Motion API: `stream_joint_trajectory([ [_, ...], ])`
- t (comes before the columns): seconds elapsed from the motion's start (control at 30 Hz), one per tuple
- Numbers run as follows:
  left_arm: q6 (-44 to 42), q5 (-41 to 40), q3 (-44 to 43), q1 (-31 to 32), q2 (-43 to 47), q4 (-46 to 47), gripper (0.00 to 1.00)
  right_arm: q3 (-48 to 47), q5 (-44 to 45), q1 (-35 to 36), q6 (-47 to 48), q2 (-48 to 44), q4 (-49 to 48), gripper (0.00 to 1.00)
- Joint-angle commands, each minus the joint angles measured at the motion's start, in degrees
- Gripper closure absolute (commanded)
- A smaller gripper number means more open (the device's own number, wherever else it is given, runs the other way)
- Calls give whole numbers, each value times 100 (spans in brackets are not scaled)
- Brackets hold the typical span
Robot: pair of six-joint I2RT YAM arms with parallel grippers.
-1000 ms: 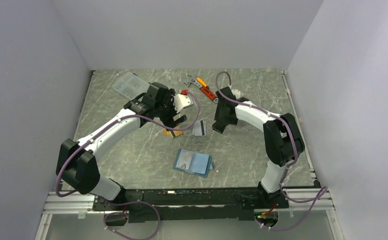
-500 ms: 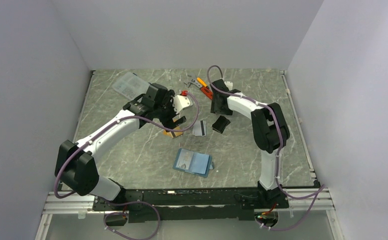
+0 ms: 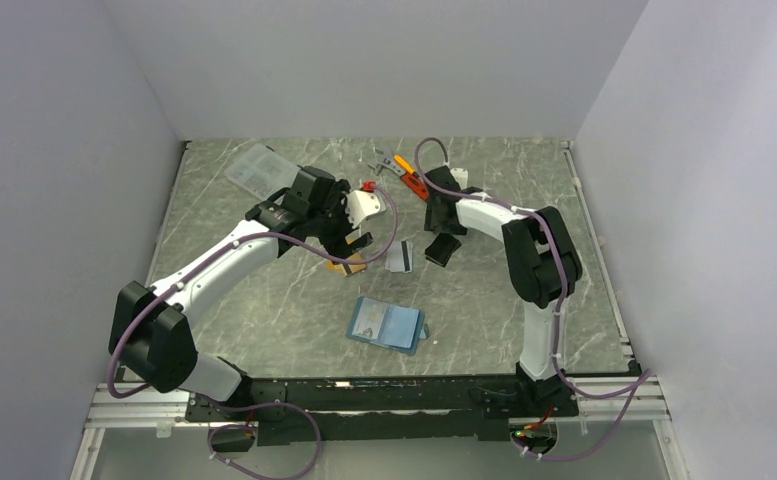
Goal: Put the credit cards into the card holder
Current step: Pick up the credit card from the center of the board.
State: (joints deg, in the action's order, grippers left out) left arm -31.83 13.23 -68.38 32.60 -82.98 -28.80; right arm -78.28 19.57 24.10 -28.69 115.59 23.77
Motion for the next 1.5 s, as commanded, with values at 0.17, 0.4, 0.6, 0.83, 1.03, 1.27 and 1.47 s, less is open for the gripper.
stream_joint_trajectory([
  [0.17,15,141,-7,8,203,-41,1,899,-163,29,-308,-375,-32,44],
  [0.4,67,123,144,4,323,100,1,1451,-343,234,-617,-696,-115,44],
  [0.6,81,245,71,1,276,-87,1,1717,-344,515,-718,-787,-189,45],
  [0.83,172,-35,89,10,566,-72,1,1872,-254,629,-759,-1012,-161,45],
  [1.03,150,-747,6,-81,520,-161,1,1019,-46,454,-430,-1275,251,42],
  [1.27,191,-289,-359,-534,137,-591,1,741,-306,353,-385,-1864,459,41],
  [1.47,254,-133,-978,-456,-138,-483,1,1826,-1220,237,-995,-2618,84,41],
])
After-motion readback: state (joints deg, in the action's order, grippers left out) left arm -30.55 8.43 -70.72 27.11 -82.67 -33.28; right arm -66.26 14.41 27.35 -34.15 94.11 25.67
